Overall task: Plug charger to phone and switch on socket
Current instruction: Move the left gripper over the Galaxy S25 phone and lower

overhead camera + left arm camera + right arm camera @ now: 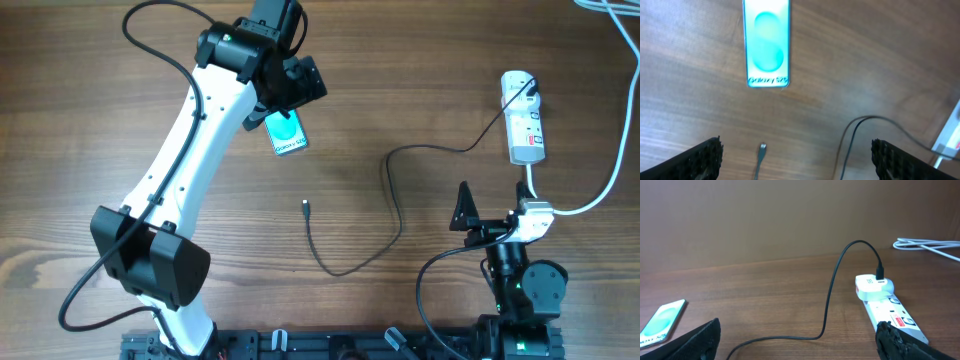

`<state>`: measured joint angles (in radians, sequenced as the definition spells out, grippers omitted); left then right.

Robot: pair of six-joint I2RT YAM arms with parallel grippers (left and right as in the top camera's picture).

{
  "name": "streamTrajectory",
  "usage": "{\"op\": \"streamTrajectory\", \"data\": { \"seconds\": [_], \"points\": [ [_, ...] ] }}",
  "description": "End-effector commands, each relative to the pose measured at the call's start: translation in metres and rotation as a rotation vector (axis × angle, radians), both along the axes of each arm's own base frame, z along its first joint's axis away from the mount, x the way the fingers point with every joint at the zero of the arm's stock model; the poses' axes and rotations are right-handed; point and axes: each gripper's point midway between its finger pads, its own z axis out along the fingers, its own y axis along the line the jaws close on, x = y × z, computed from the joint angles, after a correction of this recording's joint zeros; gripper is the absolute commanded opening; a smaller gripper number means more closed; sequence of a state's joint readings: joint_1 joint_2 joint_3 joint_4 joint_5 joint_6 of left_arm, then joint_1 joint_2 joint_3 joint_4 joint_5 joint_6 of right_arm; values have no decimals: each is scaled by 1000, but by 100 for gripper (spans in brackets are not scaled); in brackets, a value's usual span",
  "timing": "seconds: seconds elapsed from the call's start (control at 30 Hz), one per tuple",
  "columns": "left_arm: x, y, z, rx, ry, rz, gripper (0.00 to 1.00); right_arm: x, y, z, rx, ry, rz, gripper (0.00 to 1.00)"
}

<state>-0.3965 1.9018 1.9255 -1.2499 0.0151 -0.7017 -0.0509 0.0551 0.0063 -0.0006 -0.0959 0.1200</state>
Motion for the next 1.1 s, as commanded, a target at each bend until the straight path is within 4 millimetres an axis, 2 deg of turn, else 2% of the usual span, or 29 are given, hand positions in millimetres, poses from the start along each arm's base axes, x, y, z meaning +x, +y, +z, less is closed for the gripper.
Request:
{"op": "streamTrajectory", "data": {
  "seconds": [0.0,0.17,0.37,0.53,0.63,0.73,0.9,1.0,1.07],
  "points": [
    [12,2,-5,20,-14,29,100,0,-2,1,12,-3,-12,100],
    [14,1,-52,69,100,27,100,0,-2,1,13,-3,-12,100],
    [22,-2,-92,95,159,29,100,0,-2,1,13,-3,-12,100],
    [32,-5,-103,93,143,30,100,0,-2,1,12,-3,-12,100],
    [43,5,-103,133,102,53,100,0,-2,1,13,-3,-12,100],
    [50,11,-112,130,102,70,100,0,-2,1,13,-3,-12,100],
    [51,13,-124,130,131,75,100,0,-2,1,12,-3,-12,100],
    [54,6,-130,60,148,53,100,0,-2,1,12,-3,-12,100],
    [56,8,-137,39,163,61,100,0,-2,1,12,-3,-12,100]
  ]
}}
